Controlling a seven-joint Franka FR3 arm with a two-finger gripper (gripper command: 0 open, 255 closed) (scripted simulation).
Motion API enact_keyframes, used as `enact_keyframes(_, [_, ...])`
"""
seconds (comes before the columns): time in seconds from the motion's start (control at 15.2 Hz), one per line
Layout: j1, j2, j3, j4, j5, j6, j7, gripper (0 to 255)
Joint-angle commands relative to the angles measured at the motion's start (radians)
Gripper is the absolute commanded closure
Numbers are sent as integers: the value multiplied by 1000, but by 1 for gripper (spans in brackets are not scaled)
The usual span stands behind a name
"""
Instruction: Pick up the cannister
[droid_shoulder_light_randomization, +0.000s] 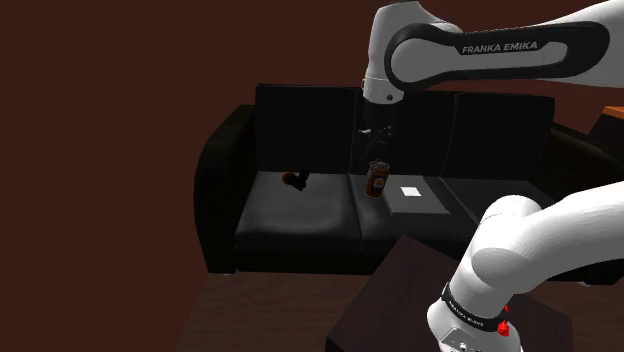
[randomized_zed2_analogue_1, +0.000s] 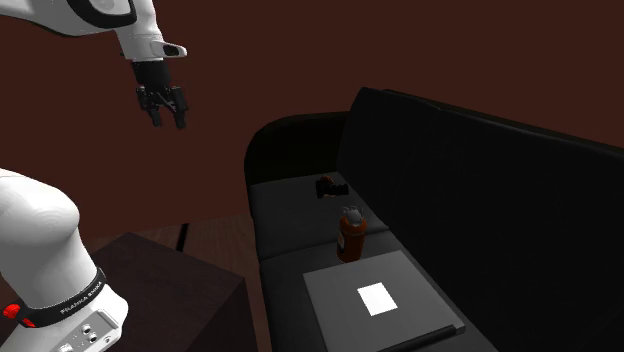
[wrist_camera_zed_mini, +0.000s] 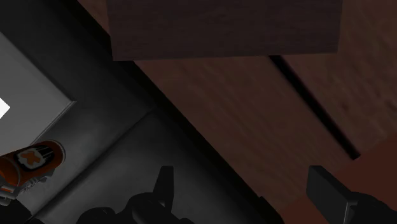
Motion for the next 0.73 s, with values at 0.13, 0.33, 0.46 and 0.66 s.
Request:
enact_keyframes(0.13, [-13,33,-42,-6,-29,28,-61,0])
enact_keyframes(0.33, [-31,94,-103,-5,-70,72,-150,0])
enact_keyframes(0.46, [-42,141,-142,4,-94,102,-208,0])
enact_keyframes(0.66, [-56,223,-200,27,-126,148,-295,0])
